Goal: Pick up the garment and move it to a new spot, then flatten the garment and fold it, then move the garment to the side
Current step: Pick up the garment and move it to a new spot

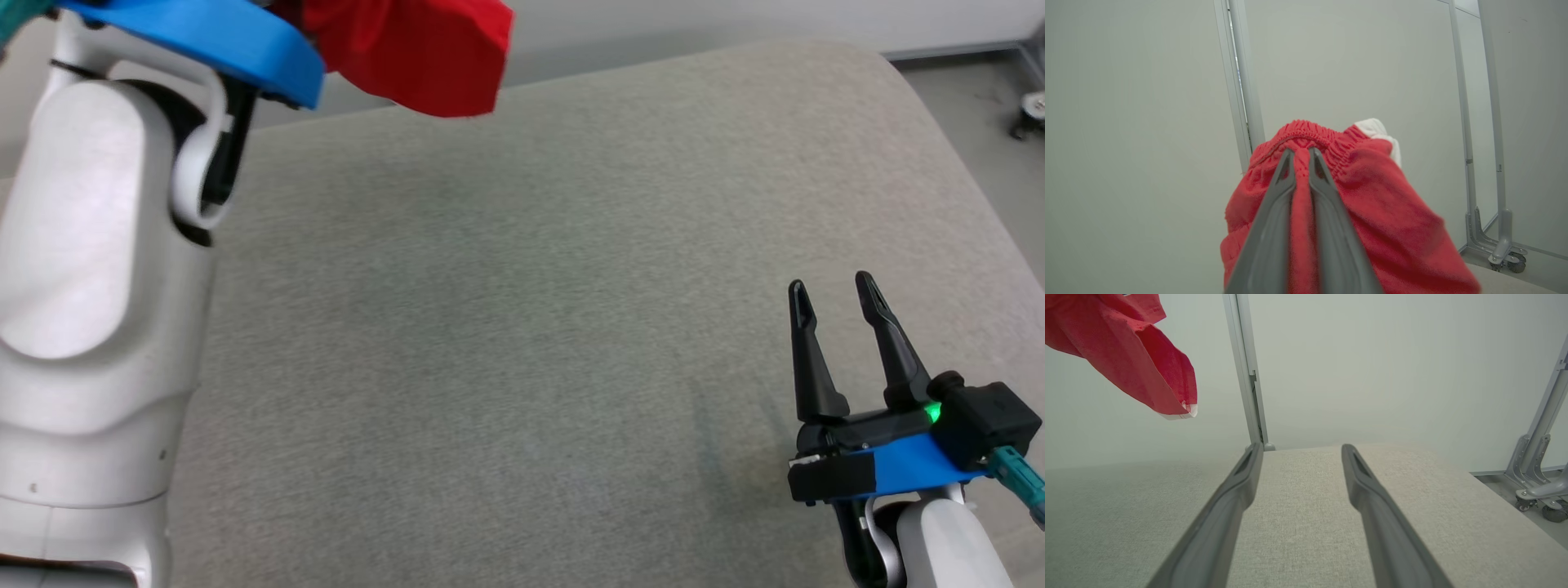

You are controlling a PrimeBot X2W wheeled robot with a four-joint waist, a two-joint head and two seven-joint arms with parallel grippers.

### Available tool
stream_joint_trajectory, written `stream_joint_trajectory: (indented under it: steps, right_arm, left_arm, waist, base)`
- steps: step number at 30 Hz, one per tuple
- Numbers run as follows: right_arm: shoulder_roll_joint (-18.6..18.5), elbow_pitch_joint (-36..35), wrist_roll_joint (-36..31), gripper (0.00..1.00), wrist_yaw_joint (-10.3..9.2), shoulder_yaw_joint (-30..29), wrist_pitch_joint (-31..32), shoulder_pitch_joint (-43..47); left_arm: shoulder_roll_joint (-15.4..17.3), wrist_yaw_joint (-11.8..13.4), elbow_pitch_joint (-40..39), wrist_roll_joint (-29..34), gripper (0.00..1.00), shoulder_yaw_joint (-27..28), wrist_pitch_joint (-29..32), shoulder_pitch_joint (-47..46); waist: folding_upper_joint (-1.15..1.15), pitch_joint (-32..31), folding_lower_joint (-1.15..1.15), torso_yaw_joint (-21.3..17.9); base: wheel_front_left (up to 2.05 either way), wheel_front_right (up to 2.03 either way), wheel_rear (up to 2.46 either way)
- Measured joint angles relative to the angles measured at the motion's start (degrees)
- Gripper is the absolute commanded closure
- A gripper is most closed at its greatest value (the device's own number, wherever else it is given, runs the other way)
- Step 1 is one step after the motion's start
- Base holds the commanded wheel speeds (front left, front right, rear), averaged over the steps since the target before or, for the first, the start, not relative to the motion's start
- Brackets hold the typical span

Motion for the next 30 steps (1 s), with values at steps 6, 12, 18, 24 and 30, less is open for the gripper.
stream_joint_trajectory:
  steps: [6, 12, 18, 24, 30]
  right_arm:
    - [0.0, -0.1, 1.5, 0.00, 0.00, 0.6, 0.0, -0.9]
    - [0.0, -0.4, 2.2, 0.00, 0.00, 0.5, 0.0, -1.2]
    - [0.0, -0.5, 1.9, 0.00, 0.00, -0.2, 0.0, -1.3]
    - [0.0, 0.1, 0.5, 0.00, 0.00, -0.9, 0.0, -1.1]
    - [0.0, 0.9, -0.1, 0.00, 0.00, -0.5, 0.0, -1.0]
  left_arm:
    - [-2.1, 0.0, -0.5, -0.4, 1.00, -3.4, 1.4, 0.2]
    - [-2.8, 0.0, 2.9, -1.6, 1.00, -6.2, -0.2, 6.3]
    - [-3.5, 0.0, 8.2, -3.6, 1.00, -7.3, -4.0, 16.5]
    - [-3.7, 0.0, 13.3, -5.1, 0.50, -10.3, -7.5, 24.8]
    - [-4.5, 0.6, 12.4, -5.2, 0.00, -10.1, -12.1, 25.9]
  waist:
    - [0.00, 1.7, 0.00, -4.8]
    - [0.00, 3.0, 0.00, -6.3]
    - [0.00, 3.1, 0.00, -5.6]
    - [0.00, 2.5, 0.00, -3.5]
    - [0.00, 1.1, 0.00, -1.2]
  base:
    - [0.00, 0.00, 0.00]
    - [0.00, 0.00, 0.00]
    - [0.00, 0.00, 0.00]
    - [0.00, 0.00, 0.00]
    - [0.00, 0.00, 0.00]
